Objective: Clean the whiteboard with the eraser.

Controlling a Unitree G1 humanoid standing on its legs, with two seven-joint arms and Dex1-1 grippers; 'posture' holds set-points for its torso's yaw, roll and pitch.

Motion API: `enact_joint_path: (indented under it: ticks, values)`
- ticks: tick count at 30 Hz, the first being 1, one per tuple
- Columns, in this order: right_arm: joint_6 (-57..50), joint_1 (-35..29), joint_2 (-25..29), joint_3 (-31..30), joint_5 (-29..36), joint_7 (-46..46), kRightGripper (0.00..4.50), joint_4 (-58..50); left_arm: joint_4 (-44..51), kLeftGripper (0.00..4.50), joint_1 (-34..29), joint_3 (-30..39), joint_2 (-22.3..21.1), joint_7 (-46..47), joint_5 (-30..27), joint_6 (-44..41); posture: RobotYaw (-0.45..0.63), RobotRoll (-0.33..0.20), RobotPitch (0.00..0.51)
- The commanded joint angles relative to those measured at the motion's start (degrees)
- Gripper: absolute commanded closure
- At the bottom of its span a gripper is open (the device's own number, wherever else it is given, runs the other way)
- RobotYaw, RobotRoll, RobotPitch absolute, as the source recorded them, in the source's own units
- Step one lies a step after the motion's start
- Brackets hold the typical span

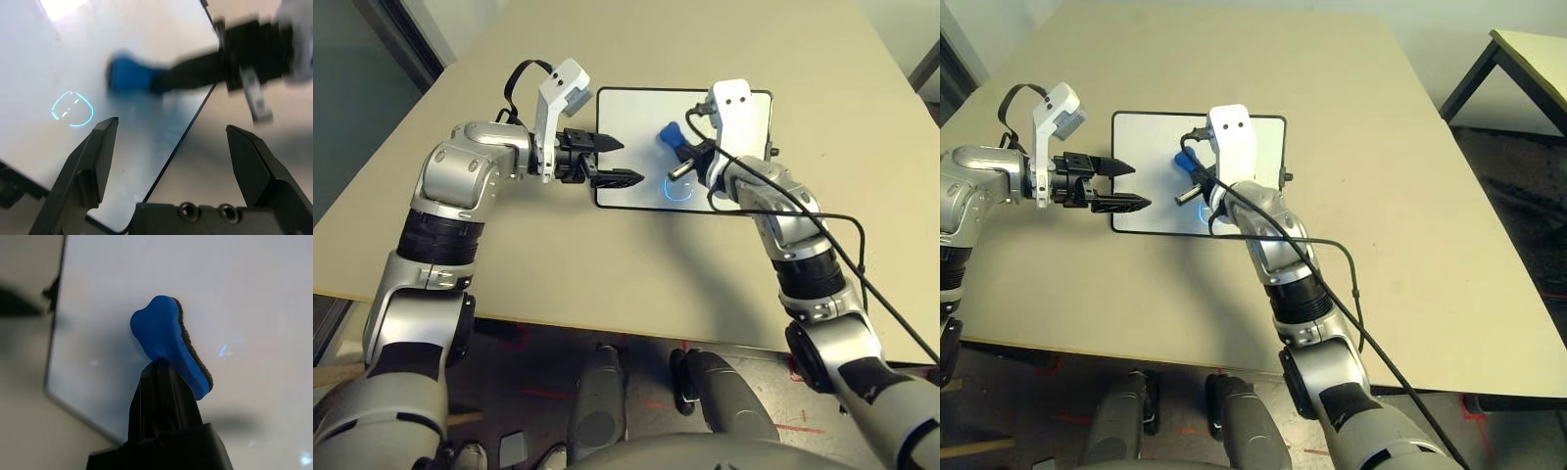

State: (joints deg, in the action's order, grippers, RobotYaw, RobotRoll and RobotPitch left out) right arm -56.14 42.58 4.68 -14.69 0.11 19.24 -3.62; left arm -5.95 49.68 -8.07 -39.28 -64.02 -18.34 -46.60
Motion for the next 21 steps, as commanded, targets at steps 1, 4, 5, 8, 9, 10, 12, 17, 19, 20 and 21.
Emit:
enact_joint_path:
  ticks: [1,4,5,8,9,10,12,17,19,20,21]
  values:
    - [-1.1,-0.6,-1.6,-2.3,0.5,0.0,4.49,2.1,0.2,0.00,0.3,-0.9,-0.1,-0.2,0.0,-0.1,0.00,0.000,0.167]
    - [0.8,1.4,-3.6,-2.0,0.5,-0.3,4.49,4.8,0.3,0.00,0.2,-0.9,-0.1,-0.1,0.0,-0.1,0.00,0.000,0.167]
    - [1.6,2.3,-4.1,-1.7,0.5,-0.5,4.49,5.9,0.4,0.00,0.2,-0.8,-0.1,-0.1,-0.1,-0.2,0.00,0.000,0.167]
    - [3.7,4.5,-5.3,-0.5,0.4,-1.1,4.49,8.9,0.6,0.00,0.1,-0.8,-0.1,0.1,-0.1,-0.2,0.00,0.000,0.167]
    - [4.5,5.2,-5.4,-0.1,0.3,-1.2,4.49,10.1,0.7,0.00,0.0,-0.7,-0.1,0.1,-0.1,-0.3,0.00,0.000,0.167]
    - [5.1,5.7,-5.3,0.3,0.2,-1.4,4.49,11.1,0.8,0.00,-0.1,-0.7,-0.1,0.1,-0.2,-0.3,0.00,0.000,0.168]
    - [6.0,6.2,-4.6,1.1,0.1,-1.5,4.49,12.3,0.8,0.00,-0.1,-0.7,-0.1,0.2,-0.2,-0.3,0.00,0.000,0.168]
    - [6.1,5.4,-1.3,2.6,-0.3,-1.4,4.49,12.4,0.7,0.00,-0.3,-0.7,-0.2,0.3,-0.3,-0.2,-0.01,0.000,0.169]
    - [5.8,4.8,0.0,3.0,-0.4,-1.5,4.49,11.9,0.7,0.00,-0.4,-0.8,-0.1,0.2,-0.3,-0.1,-0.01,0.000,0.170]
    - [5.6,4.4,0.8,3.4,-0.4,-1.5,4.49,11.5,0.6,0.00,-0.3,-0.9,0.0,0.2,-0.3,0.0,-0.01,0.000,0.170]
    - [5.4,4.1,1.5,3.8,-0.3,-1.6,4.49,11.2,0.4,0.00,-0.2,-0.9,0.0,0.2,-0.2,0.0,-0.02,0.000,0.171]
